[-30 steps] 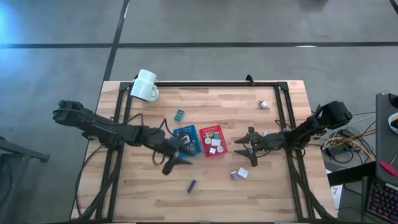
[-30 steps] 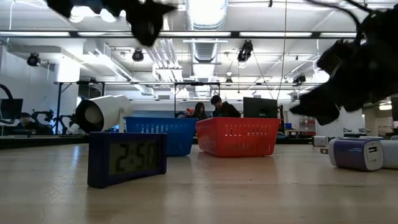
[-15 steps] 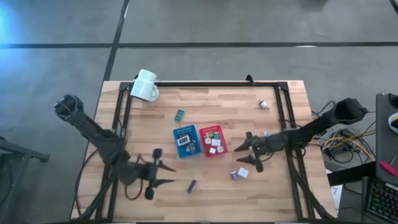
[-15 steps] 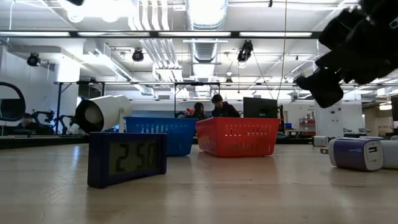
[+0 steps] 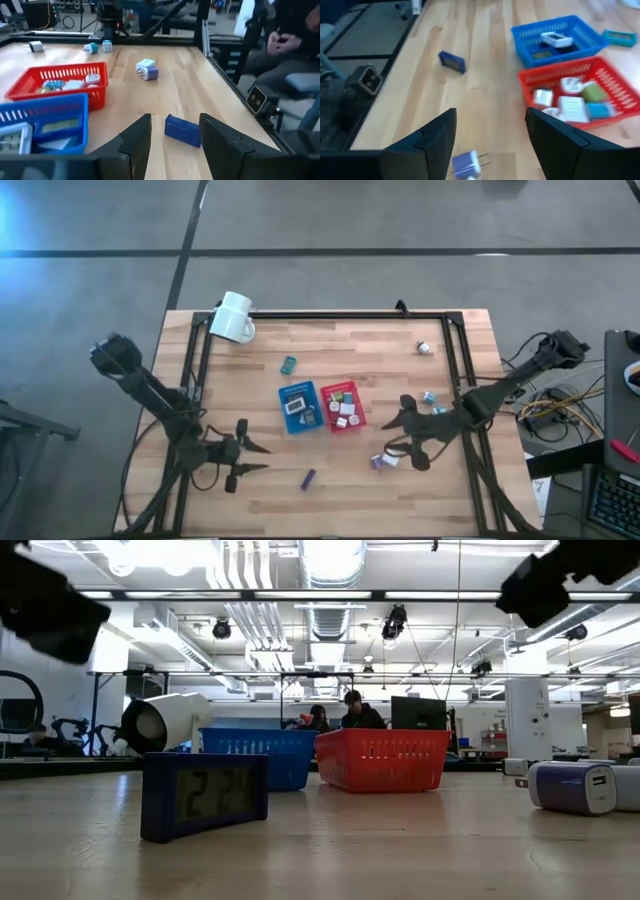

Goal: Pick & Place Office items
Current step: Put the white charger adapter into the red bin

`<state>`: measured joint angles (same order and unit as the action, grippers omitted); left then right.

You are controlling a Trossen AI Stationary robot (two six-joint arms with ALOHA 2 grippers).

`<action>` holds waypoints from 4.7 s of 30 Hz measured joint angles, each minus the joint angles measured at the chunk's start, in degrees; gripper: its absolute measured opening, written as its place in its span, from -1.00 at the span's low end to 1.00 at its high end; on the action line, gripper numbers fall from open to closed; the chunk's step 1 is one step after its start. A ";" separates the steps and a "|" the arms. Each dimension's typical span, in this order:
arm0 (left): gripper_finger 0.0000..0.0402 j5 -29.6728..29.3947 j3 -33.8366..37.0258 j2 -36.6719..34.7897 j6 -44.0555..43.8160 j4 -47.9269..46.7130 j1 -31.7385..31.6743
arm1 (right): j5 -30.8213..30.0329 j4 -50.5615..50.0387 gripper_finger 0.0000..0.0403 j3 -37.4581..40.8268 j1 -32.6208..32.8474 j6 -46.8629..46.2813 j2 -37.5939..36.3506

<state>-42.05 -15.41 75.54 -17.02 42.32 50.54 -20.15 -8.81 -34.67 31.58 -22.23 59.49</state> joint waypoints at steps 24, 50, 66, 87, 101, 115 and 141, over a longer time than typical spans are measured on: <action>-0.17 -2.97 -4.33 22.19 -3.16 11.70 -1.09 | 13.62 27.15 -0.11 25.40 2.68 -8.66 -8.72; -0.17 -3.01 -4.12 19.50 -1.81 11.27 -3.64 | 31.52 -22.30 -0.29 -3.98 -6.11 -14.34 -17.22; -0.17 -3.01 -4.09 19.48 2.01 11.24 -4.32 | 31.81 -30.20 -0.38 -20.84 -6.14 -10.61 -1.91; -0.17 -2.53 -4.07 19.48 2.06 11.22 -4.34 | 32.50 -29.79 0.04 -25.31 -6.46 -14.32 14.41; -0.17 -2.53 -4.07 19.46 1.40 11.13 -4.34 | 31.01 -40.35 0.05 -22.89 -11.12 -16.23 24.52; -0.17 -2.55 -4.07 19.44 1.40 10.32 -4.34 | 32.30 -39.77 0.04 -22.82 -11.14 -17.05 32.30; -0.17 -2.49 -4.05 18.58 0.19 8.60 -4.32 | 36.71 -35.07 0.09 -22.64 -10.18 -20.25 35.27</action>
<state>-44.53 -19.46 94.12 -16.83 50.92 46.22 16.56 -43.88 -57.32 21.40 -42.48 94.77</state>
